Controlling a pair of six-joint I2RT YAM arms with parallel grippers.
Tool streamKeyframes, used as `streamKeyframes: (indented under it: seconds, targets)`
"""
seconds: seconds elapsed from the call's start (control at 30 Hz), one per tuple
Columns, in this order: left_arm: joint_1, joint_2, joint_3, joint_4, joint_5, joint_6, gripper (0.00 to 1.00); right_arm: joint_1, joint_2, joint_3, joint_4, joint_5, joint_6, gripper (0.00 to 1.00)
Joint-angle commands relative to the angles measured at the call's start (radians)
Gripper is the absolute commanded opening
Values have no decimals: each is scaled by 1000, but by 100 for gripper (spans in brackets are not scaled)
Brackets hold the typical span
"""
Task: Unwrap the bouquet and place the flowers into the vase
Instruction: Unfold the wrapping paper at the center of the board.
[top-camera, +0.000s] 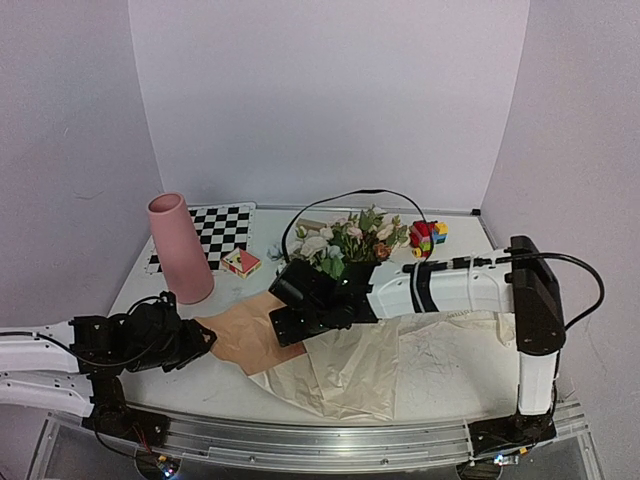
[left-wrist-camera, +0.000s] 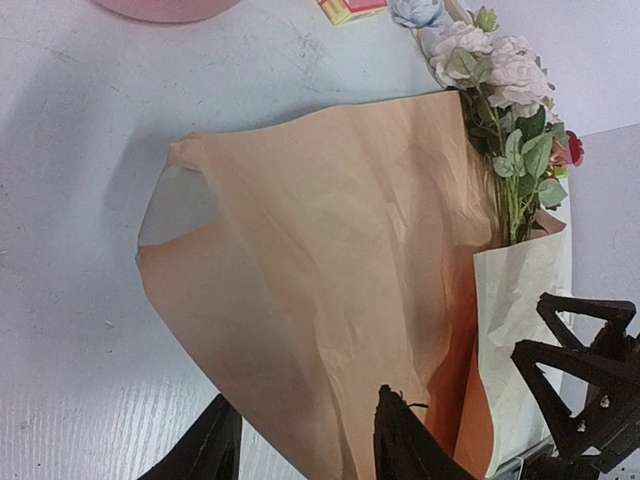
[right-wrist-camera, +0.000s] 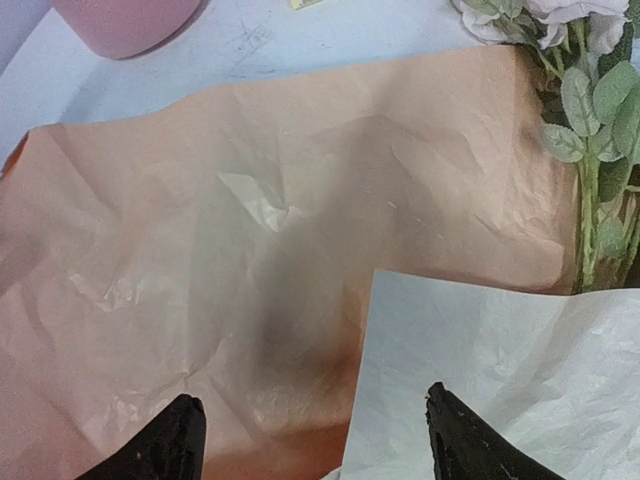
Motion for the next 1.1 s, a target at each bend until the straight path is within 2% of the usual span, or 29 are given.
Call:
streamKeyframes:
  seconds: [0.0, 0.2, 0.33, 0.4, 0.47, 0.53, 0.8, 1.07]
  targets:
    - [6, -8, -23, 12, -6, -25, 42, 8, 82, 84, -145, 137, 0, 75]
    - [5, 17, -32, 17, -10, -22, 27, 8, 169, 151, -205, 213, 33, 72]
    - [6, 48, -31, 27, -18, -18, 12, 10, 211, 184, -219, 236, 40, 62]
    - [6, 66, -27, 30, -19, -14, 7, 10, 223, 198, -230, 234, 37, 48]
    - [7, 80, -23, 33, -22, -6, 0, 10, 220, 201, -238, 237, 38, 24]
    - [7, 101, -21, 34, -21, 0, 0, 10, 193, 187, -242, 253, 39, 3]
    - [10, 159, -13, 31, -6, 6, 0, 9, -72, -18, -256, 393, 80, 0]
    - [12, 165, -1, 29, -11, 22, 0, -10, -349, -232, -325, 426, 146, 0]
